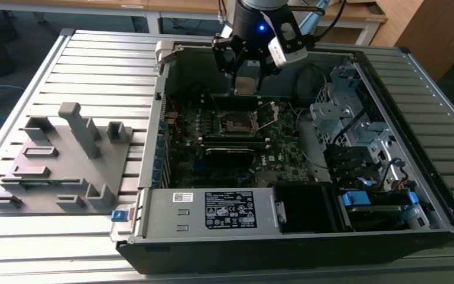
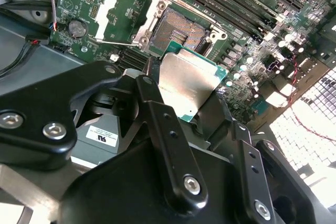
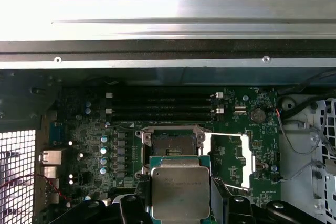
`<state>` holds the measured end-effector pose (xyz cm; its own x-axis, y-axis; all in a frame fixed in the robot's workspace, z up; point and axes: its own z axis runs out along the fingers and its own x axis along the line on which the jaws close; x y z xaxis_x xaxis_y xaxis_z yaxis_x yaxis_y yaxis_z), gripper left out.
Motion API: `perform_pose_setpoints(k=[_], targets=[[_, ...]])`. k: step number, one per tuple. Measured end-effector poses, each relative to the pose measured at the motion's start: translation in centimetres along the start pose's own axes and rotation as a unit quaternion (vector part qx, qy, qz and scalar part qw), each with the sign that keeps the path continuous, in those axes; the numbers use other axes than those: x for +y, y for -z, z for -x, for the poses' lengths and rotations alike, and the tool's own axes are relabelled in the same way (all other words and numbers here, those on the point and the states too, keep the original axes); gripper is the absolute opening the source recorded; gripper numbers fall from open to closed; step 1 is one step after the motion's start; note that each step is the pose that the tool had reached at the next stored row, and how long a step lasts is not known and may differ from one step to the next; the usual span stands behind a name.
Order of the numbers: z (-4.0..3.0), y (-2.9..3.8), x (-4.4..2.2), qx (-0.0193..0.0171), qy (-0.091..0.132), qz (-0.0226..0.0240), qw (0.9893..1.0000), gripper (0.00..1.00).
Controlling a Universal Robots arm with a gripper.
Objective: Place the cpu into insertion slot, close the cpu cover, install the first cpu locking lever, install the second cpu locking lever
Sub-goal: 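Place the cpu into insertion slot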
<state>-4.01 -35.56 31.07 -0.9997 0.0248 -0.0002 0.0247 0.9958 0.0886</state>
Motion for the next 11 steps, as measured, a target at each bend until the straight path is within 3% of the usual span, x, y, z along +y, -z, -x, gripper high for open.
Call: perform_pose_setpoints(k=[6, 11], targets=[[0.0, -0.18, -0.02, 0.0, 0.0, 0.0001, 1.0, 0.54], [0.0, -0.83, -0.07, 0.0, 0.0, -0.0001, 1.0, 0.54]])
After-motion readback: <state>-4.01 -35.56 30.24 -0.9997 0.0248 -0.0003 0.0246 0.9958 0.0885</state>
